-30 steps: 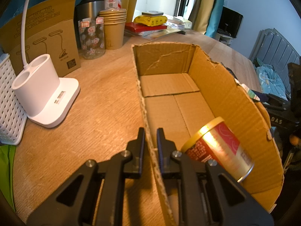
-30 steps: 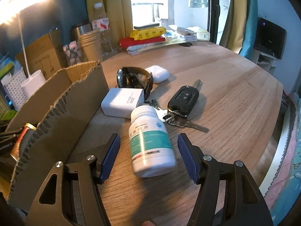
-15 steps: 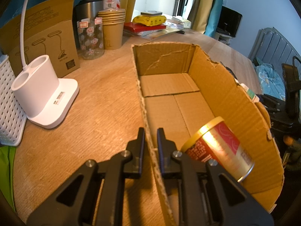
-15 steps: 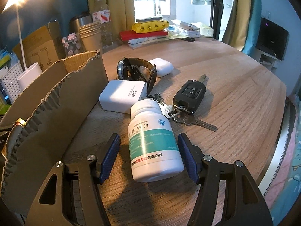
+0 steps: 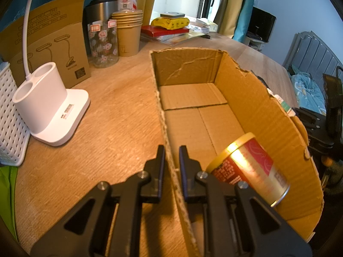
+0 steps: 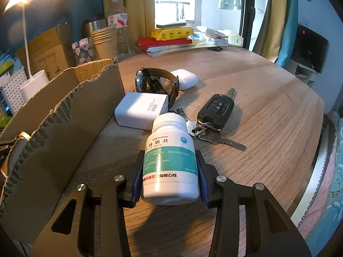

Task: Organize rigid objects
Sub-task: 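Close the right gripper around the white medicine bottle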

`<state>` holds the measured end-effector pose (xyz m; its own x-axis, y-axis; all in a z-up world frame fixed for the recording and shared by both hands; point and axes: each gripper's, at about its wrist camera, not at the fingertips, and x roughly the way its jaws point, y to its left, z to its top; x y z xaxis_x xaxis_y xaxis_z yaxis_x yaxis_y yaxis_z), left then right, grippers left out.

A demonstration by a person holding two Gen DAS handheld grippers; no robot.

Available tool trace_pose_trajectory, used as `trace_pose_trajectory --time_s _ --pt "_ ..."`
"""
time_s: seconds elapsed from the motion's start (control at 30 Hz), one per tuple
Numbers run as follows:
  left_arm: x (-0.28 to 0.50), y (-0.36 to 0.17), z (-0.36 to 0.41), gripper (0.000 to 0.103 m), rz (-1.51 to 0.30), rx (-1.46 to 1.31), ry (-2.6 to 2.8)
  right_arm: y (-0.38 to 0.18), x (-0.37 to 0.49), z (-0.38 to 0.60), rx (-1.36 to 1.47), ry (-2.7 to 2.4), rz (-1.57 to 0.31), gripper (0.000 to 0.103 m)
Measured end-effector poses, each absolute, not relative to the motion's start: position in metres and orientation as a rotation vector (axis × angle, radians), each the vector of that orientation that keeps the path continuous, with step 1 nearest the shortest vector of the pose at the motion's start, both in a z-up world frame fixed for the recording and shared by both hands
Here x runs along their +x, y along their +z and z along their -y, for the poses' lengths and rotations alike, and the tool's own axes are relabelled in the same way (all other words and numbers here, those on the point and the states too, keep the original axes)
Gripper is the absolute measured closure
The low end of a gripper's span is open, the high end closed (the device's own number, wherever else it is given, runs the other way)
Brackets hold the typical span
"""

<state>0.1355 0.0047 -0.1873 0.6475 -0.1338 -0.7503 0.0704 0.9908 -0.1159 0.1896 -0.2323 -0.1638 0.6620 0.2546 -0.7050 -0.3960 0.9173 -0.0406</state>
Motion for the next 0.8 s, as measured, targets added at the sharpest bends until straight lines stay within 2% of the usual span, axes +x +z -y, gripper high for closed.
trace_pose_trajectory --time_s 0.8 --pt "0.135 -0.187 -0.005 0.089 -0.859 -0.079 -0.116 -0.114 0.163 0.231 -0.158 0.393 -0.648 0.058"
